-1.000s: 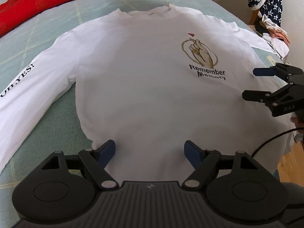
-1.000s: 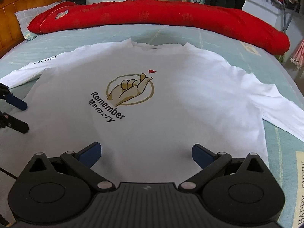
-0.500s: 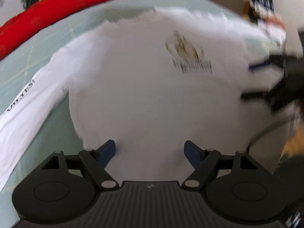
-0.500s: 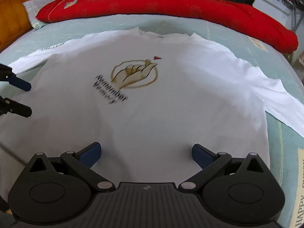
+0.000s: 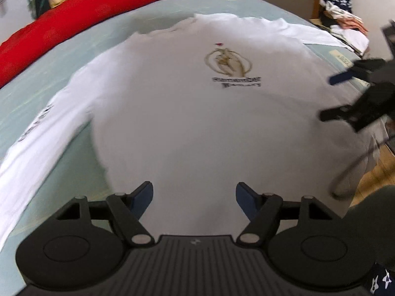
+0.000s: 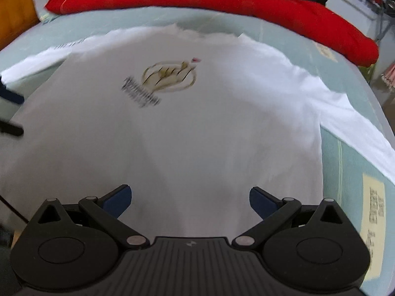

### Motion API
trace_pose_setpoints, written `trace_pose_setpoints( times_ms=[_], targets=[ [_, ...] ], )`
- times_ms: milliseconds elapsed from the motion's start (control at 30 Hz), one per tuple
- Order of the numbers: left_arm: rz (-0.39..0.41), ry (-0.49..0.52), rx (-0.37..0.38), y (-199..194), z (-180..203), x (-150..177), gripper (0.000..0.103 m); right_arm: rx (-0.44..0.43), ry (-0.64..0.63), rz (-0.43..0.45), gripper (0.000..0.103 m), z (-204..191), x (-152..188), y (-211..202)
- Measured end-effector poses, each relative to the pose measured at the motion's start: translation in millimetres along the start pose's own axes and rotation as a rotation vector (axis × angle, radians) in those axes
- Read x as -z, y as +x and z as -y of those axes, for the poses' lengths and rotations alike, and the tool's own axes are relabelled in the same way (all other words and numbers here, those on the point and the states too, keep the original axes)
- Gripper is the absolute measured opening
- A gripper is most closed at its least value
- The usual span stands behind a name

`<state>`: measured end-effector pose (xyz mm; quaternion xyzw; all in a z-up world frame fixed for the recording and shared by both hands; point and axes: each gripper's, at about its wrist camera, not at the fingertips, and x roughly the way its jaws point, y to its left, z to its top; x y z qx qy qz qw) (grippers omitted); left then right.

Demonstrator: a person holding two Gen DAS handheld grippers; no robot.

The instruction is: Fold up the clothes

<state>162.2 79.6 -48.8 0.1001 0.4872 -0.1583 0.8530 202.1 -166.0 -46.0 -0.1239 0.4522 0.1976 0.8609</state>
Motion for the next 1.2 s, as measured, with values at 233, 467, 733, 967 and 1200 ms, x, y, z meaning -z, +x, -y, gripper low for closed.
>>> trace_pose_setpoints(
  times_ms=[233,467,733,967,1200],
  targets=[
    [-0.039,0.006,0.009,-2,3,29,0.077,-0.022,0.059,0.013,0.103,8,21,9],
    [-0.041,0.045,0.006,3,5,29,0.082,-0.016,0.06,-0.02,0.103,7,18,13],
    [0.059,0.034,-0.01,1,8,45,0.084,0.0,0.057,-0.014,0.103,4,18,13],
    [0.201,0.036,-0.116,-6,24,68,0.087,0.015,0.067,0.085,0.103,2,32,5],
    [0.311,-0.018,-0.257,-25,49,80,0.082,0.02,0.154,0.189,0.103,-4,59,-28]
  ],
)
